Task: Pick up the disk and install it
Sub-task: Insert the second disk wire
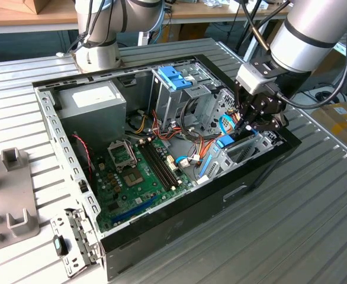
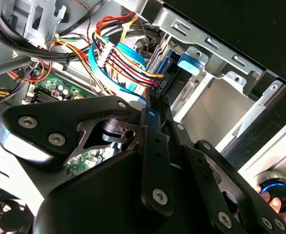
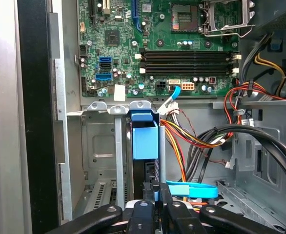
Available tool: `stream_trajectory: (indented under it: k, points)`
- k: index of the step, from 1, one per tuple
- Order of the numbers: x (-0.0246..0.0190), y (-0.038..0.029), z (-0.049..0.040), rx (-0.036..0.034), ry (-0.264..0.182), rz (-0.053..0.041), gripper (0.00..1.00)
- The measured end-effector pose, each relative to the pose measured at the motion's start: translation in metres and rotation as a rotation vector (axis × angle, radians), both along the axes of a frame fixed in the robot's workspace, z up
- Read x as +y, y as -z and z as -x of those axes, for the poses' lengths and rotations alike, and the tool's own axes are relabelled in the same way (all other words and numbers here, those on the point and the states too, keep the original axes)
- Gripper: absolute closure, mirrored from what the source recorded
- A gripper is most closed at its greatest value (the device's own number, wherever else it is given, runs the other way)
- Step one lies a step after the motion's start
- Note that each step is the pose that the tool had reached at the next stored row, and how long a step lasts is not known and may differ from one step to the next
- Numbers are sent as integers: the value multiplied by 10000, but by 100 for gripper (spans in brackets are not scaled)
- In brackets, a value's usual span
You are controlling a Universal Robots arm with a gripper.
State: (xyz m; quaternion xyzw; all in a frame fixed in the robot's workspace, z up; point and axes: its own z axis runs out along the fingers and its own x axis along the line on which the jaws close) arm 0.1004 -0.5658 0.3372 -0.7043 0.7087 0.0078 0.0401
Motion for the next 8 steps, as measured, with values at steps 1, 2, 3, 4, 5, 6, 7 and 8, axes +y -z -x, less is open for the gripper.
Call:
stream_trajectory:
  k: [1,2,3,4,5,6,7,8]
  points:
    - [0,2,0,0,0,0,84]
    - [0,2,0,0,0,2,84]
    - [0,4,0,1,0,2,84]
    - [0,4,0,0,0,2,84]
    - [0,5,0,0,0,0,84]
    - [0,6,0,0,0,-1,84]
    - [0,6,0,0,0,-1,84]
    - [0,6,0,0,0,-1,84]
